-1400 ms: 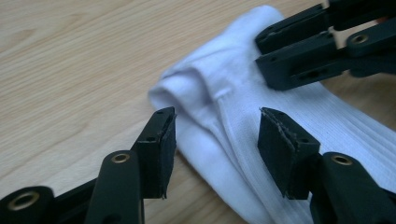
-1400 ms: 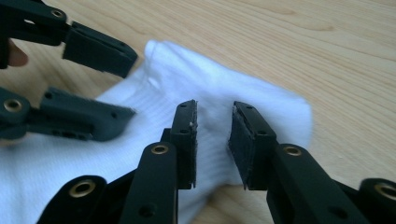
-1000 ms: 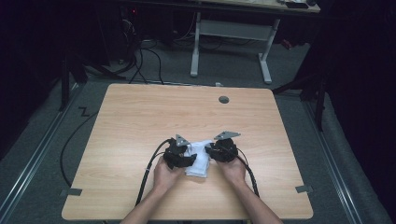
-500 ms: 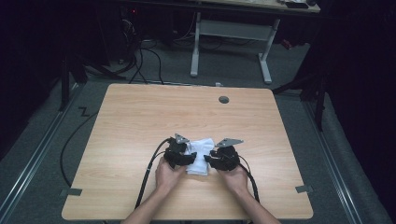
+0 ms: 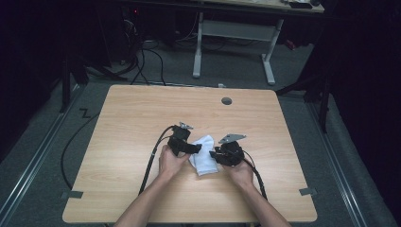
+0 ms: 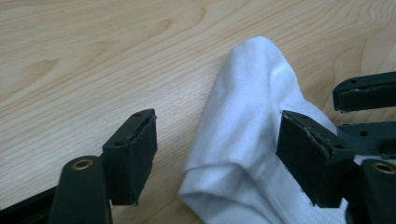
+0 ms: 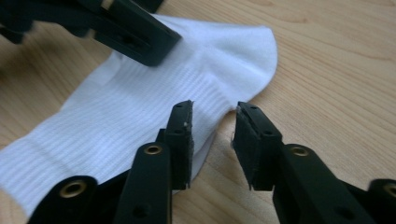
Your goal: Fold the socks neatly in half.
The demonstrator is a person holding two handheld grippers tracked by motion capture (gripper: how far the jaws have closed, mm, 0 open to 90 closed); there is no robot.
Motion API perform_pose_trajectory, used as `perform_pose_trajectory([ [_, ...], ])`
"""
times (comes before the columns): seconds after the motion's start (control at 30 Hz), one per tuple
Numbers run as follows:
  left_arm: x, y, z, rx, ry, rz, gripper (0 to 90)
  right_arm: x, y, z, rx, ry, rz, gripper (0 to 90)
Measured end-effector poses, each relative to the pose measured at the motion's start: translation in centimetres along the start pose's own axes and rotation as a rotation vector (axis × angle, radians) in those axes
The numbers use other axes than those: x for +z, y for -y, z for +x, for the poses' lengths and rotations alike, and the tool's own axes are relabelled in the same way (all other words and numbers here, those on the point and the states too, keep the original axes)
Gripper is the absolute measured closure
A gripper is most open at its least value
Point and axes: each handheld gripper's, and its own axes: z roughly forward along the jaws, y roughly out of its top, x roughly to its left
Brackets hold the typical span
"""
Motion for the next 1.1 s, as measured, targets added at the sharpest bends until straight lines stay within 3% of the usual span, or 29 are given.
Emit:
perform_pose_trajectory([
  [0.07, 0.2, -0.1, -0.1, 0.019, 0.008, 0.023, 34.7, -0.4, -0.1, 0.3, -0.008, -0.003, -0.017, 71.8],
  [0.13, 0.4, -0.1, 0.1, 0.005, 0.035, 0.04, 42.0, -1.2, -0.1, 0.8, -0.015, -0.029, -0.048, 75.3],
  [0.3, 0.5, 0.0, 0.5, 0.013, 0.061, 0.055, 55.3, -1.7, 0.1, 3.0, -0.074, -0.086, -0.041, 77.3],
  [0.5, 0.4, 0.1, 1.3, -0.005, 0.103, 0.052, 70.5, -1.2, 0.4, 3.7, -0.048, -0.112, -0.04, 76.3],
  [0.63, 0.2, 0.0, 1.6, -0.012, 0.109, 0.027, 76.3, -1.5, 0.1, 4.1, -0.062, -0.098, -0.051, 74.4],
  [0.77, -0.3, -0.1, 1.8, -0.009, 0.14, -0.011, 77.9, -1.2, -0.3, 4.1, -0.032, -0.101, -0.058, 74.0],
  [0.87, -1.1, -0.2, 2.0, 0.006, 0.169, -0.057, 77.7, -0.3, -0.3, 4.0, -0.031, -0.097, -0.028, 74.8],
  [0.97, -1.9, -0.3, 2.0, 0.032, 0.209, -0.101, 77.7, 0.4, -0.2, 4.1, -0.033, -0.09, -0.008, 75.6],
  [1.1, -3.1, -0.1, 1.6, 0.099, 0.259, -0.135, 77.9, 0.6, -0.1, 4.3, -0.04, -0.072, -0.005, 77.1],
])
